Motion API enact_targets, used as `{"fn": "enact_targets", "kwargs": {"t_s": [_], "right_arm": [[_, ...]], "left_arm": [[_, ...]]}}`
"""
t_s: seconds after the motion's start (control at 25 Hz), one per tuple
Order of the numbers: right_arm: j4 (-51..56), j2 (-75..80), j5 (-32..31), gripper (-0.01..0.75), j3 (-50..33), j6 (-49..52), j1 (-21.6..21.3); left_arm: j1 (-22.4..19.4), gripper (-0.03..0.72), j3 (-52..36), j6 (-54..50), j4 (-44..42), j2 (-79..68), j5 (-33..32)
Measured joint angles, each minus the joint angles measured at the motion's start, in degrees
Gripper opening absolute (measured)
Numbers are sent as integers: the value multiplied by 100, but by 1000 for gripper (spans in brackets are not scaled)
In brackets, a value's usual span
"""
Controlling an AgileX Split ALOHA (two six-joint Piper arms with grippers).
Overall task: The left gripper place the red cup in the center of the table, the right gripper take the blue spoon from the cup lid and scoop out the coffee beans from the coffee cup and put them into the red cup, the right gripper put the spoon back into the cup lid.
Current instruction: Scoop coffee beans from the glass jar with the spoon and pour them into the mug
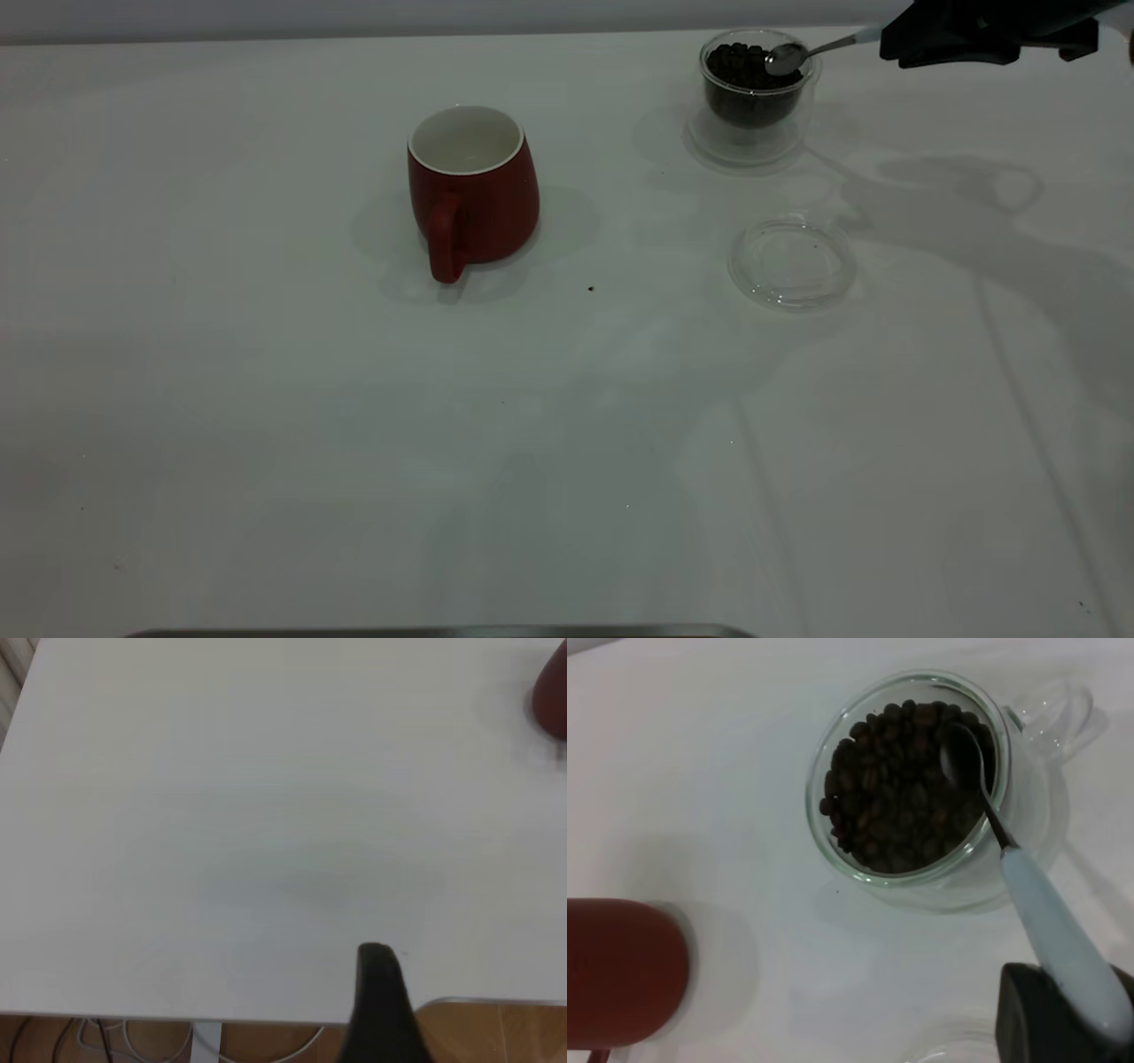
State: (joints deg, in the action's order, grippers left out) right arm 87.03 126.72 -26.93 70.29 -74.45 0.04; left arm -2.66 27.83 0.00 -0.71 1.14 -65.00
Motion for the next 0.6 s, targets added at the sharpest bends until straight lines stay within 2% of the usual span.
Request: {"fn": "enact_targets", "kwargs": {"t_s": [0.6], "right_arm": [[45,161,-341,102,63,244,51]], "left_arm": [[0,586,0,0,0,0,0]]}}
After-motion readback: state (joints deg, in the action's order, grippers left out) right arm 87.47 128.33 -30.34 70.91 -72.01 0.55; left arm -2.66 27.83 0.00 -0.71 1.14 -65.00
